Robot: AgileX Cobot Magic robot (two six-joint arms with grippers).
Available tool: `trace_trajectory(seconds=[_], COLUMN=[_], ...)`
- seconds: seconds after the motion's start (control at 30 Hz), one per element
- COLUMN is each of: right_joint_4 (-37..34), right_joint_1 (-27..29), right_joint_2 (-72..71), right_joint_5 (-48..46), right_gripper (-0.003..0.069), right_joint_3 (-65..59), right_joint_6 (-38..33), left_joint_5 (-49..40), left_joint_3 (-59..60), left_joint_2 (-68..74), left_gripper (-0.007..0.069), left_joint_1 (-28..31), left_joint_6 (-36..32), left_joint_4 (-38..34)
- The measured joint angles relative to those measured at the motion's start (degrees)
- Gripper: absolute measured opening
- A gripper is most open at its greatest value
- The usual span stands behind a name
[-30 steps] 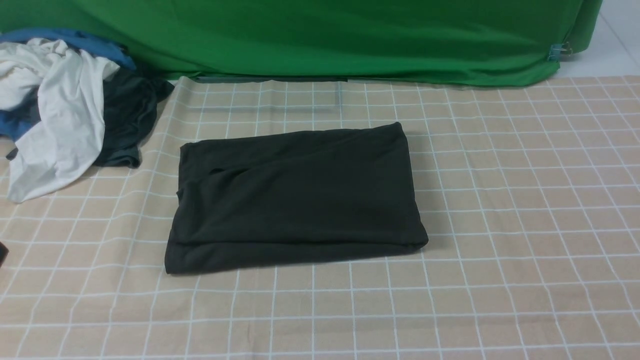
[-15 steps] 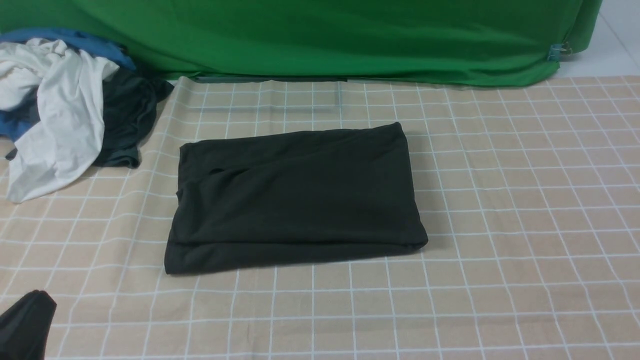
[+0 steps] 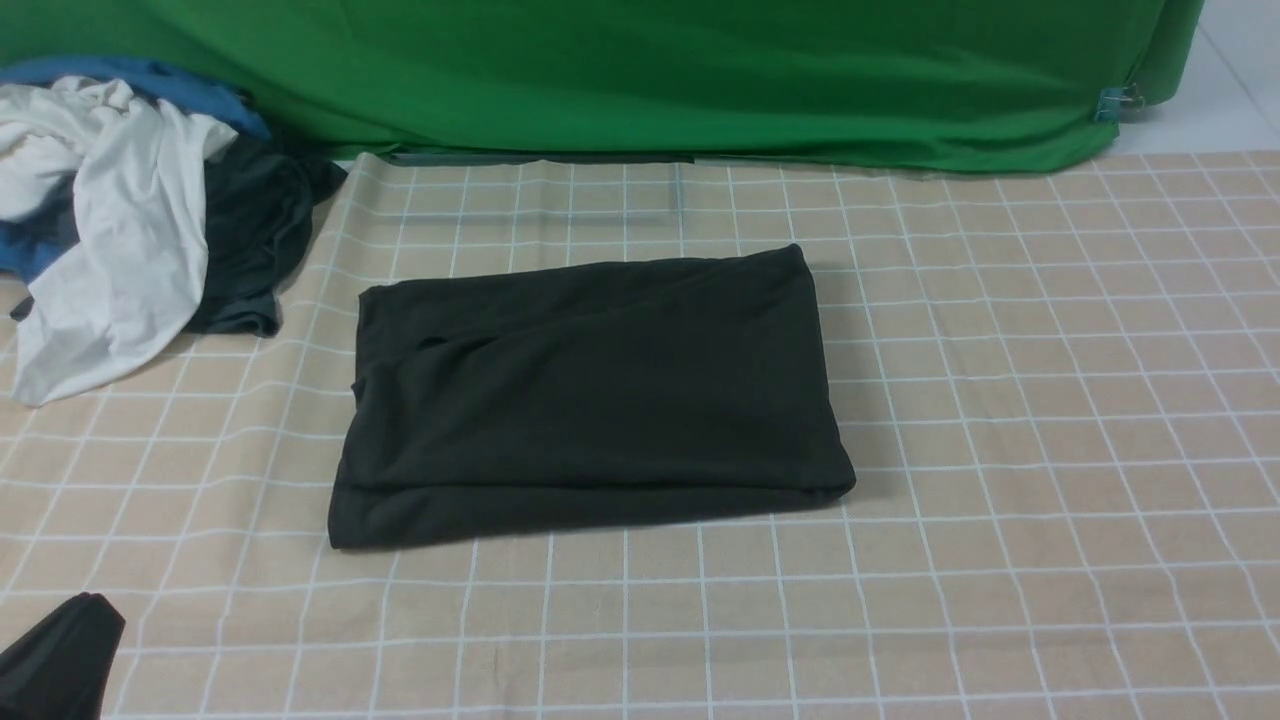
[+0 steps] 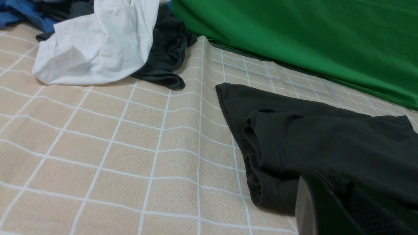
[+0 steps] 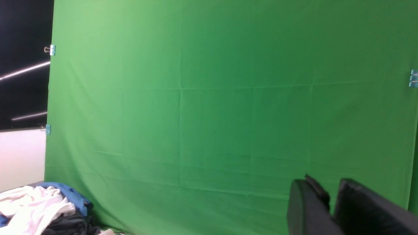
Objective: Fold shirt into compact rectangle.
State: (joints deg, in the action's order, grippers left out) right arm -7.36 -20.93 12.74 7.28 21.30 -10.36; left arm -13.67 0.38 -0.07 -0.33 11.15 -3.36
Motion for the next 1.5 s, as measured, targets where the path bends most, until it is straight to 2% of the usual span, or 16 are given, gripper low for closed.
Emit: trace_trajectory(seconds=[0.5,0.7,0.9,1.37,1.5], right_joint_4=[0.0,0.0,0.0,0.0,0.0], right_joint_1=[0.0,1.9,4.2,4.5,6.2], right_joint_2=[0.0,0.0,0.0,0.0,-1.2], right_joint_5=[0.4,-1.3,-2.4,-1.9,-11.0], right_gripper=[0.0217,0.0218,0.0217,0.0223,0.0233], right_joint_3=[0.0,-0.8,-7.5,-21.0,-21.7], right_joint_6=[0.0,0.0,0.0,3.0,3.0], left_joint_5=[0.0,0.0,0.0,-0.1,-0.1], left_joint_3=[0.0,0.0,0.0,0.0,0.0], left_joint_2=[0.0,0.0,0.0,0.0,0.0], left_gripper=[0.0013,0.0013,0.0013,0.0013,0.0013], left_joint_1=[0.0,0.0,0.0,0.0,0.0], left_joint_6=[-0.1,-0.3,-0.3,-0.4,-0.4], left_joint_4=[0.0,0.0,0.0,0.0,0.0])
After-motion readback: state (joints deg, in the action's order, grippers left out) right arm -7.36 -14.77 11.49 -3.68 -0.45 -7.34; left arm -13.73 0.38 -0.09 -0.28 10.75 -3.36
